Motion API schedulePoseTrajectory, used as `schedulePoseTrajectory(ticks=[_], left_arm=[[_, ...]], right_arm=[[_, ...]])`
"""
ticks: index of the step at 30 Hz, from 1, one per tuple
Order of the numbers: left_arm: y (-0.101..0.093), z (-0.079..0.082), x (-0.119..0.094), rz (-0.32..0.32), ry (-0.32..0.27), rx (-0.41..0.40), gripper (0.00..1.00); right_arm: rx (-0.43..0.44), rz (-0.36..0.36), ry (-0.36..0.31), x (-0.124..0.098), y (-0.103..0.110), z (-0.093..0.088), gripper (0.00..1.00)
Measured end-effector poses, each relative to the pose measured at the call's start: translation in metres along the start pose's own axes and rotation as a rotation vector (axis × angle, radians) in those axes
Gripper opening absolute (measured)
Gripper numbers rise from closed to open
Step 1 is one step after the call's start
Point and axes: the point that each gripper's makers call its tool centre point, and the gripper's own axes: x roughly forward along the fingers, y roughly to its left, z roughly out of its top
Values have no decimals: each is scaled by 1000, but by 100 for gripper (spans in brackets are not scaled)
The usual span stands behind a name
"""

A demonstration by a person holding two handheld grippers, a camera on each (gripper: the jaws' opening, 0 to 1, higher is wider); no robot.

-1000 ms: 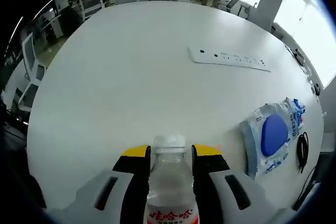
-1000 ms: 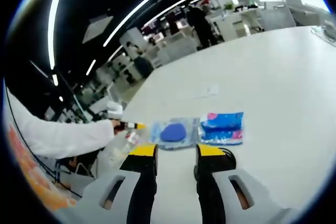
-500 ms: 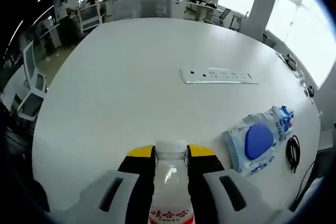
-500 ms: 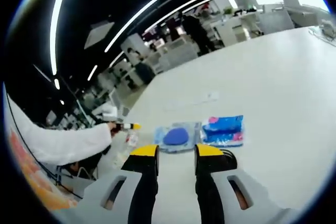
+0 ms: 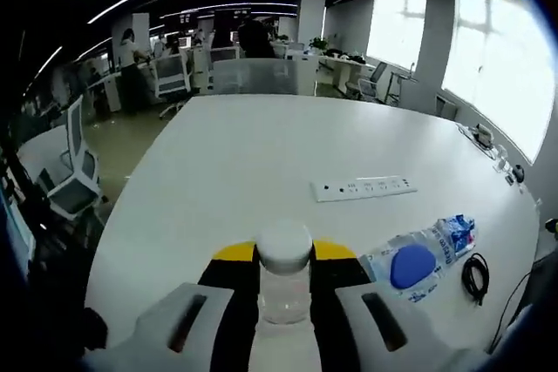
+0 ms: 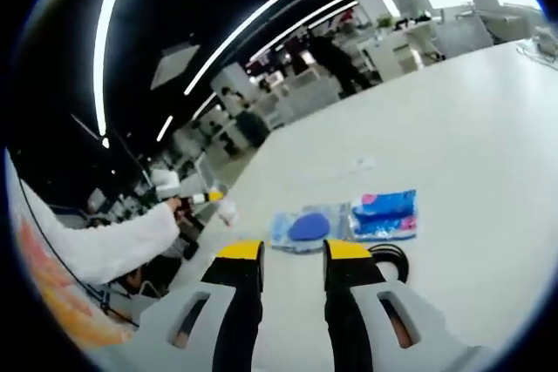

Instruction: Arrange the tabletop items into an orderly group along one side of the table until the central work area is clear of visible clutter.

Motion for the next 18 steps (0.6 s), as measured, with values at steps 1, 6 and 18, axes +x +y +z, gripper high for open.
schedulePoseTrajectory(ticks=[1,6,18], left_arm=[[0,8,-3,8,-29,-7,18],[-5,40,-11,11,-108,-39,18],[-25,44,-23,15,-117,-31,18]], right_arm=[[-7,0,2,-1,0,0,25],[-8,-5,-20,-7,-1,3,24],[-12,-8,-24,-10,-4,0,24]])
